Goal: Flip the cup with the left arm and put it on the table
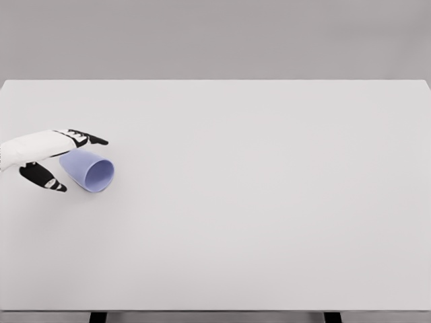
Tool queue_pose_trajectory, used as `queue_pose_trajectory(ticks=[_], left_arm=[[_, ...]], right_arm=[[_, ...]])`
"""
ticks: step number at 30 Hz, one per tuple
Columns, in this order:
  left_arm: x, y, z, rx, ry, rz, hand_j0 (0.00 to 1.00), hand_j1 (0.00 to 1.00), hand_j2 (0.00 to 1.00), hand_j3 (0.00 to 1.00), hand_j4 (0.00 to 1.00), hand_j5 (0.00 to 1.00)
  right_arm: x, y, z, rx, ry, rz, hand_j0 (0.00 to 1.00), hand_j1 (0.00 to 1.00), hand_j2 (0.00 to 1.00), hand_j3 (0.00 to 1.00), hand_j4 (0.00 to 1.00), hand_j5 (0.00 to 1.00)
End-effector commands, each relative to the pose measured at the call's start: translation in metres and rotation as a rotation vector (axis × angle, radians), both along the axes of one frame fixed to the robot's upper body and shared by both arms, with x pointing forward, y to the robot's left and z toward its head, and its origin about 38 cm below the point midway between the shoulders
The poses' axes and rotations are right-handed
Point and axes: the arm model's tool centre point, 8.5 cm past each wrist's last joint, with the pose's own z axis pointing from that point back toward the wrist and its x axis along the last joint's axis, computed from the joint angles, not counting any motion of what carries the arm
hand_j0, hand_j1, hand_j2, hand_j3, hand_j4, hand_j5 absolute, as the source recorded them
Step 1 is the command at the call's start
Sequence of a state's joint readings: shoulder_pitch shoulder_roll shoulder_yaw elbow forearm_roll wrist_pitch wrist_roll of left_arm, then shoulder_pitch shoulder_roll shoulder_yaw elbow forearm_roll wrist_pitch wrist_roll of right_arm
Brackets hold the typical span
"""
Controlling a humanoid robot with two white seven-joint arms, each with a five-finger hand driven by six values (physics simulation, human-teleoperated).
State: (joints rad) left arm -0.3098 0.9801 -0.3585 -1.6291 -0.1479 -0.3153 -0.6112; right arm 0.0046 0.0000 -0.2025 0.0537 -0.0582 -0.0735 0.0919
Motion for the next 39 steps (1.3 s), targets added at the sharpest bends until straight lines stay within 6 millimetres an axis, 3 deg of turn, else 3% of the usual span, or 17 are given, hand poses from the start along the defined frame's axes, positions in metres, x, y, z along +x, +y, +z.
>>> queue_pose_trajectory(ticks=[1,28,39], left_arm=[[0.001,-0.003,-0.008,0.002,0.009,0.0,1.0,1.0,1.0,1.0,1.0,1.0],[0.021,-0.013,-0.044,0.037,0.06,0.018,1.0,1.0,1.0,1.0,1.0,1.0],[0.022,-0.016,-0.047,0.053,0.062,0.008,0.98,0.98,0.98,0.98,0.98,0.98]], right_arm=[[0.0,0.0,0.0,0.001,0.001,0.0,1.0,1.0,1.0,1.0,1.0,1.0],[0.0,0.0,0.0,0.0,0.0,0.0,1.0,1.0,1.0,1.0,1.0,1.0],[0.0,0.0,0.0,0.0,0.0,0.0,1.0,1.0,1.0,1.0,1.0,1.0]])
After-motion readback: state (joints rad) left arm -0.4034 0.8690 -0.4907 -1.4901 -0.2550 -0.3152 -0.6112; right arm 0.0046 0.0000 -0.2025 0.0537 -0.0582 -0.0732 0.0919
